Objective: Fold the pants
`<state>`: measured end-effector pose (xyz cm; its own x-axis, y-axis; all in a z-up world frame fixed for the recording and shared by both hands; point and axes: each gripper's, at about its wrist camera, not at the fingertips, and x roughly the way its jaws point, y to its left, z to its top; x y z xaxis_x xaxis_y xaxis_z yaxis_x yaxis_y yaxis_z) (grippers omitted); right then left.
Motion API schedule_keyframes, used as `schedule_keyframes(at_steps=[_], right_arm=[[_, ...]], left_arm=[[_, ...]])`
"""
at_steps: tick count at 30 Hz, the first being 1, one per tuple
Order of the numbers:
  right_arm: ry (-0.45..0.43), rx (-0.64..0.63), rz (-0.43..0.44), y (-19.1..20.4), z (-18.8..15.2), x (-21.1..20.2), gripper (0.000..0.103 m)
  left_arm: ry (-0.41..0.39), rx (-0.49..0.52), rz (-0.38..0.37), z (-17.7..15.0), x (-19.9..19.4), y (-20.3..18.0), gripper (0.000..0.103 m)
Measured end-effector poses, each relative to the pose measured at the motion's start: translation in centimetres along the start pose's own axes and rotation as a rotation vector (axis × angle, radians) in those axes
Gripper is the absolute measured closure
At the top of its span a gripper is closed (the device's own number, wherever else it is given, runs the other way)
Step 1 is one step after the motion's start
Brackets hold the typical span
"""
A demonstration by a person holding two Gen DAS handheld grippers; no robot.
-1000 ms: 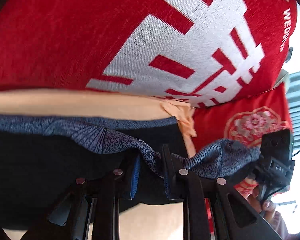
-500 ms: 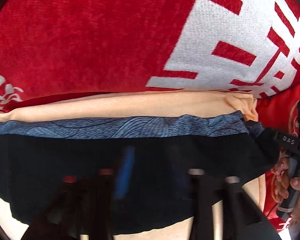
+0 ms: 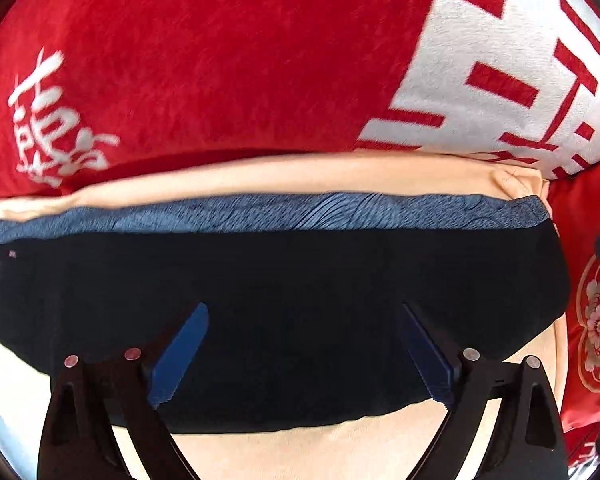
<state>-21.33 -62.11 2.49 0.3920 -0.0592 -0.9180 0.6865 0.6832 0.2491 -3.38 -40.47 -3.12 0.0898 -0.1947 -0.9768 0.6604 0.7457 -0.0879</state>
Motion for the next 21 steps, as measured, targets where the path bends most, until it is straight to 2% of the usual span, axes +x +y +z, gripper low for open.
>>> schedule_keyframes(at_steps=[5, 8, 11, 13, 15, 17, 19, 20, 21], right_arm=[[0.060, 0.078, 0.008, -1.9, -3.7, -0.1, 0.000], [0.087, 0.159, -0.014, -4.0, -5.9, 0.0, 0.006], [0.099, 0.242, -0.038, -5.3, -7.1, 1.3, 0.024], [0.088, 0.291, -0.050, -6.2, -7.2, 2.1, 0.035], [0.075, 0.345, -0.035, -7.4, -6.9, 2.8, 0.080], [0.064, 0.330, -0.048, -7.6, -6.9, 2.7, 0.080], [0.077, 0.295, -0.082, -7.3, -7.2, 2.9, 0.080], [0.080, 0.289, -0.098, -7.1, -7.3, 2.8, 0.079], [0.084, 0.286, -0.126, -7.0, -7.4, 2.5, 0.070]], left_arm=[[0.010, -0.051, 0.024, -0.9, 0.5, 2.3, 0.008], [0.008, -0.052, 0.047, -1.2, 1.2, 3.0, 0.008], [0.008, -0.052, 0.100, -1.8, 2.5, 3.7, 0.008], [0.013, -0.056, 0.103, -2.3, 3.3, 4.1, 0.008], [0.007, -0.056, 0.096, -2.9, 3.8, 4.5, 0.007], [-0.015, -0.038, 0.101, -3.4, 3.9, 4.2, 0.006], [-0.022, -0.029, 0.118, -3.8, 4.4, 4.0, 0.000], [-0.019, -0.036, 0.104, -3.9, 4.7, 4.0, 0.000], [-0.013, -0.050, 0.087, -3.9, 5.0, 4.0, 0.000]])
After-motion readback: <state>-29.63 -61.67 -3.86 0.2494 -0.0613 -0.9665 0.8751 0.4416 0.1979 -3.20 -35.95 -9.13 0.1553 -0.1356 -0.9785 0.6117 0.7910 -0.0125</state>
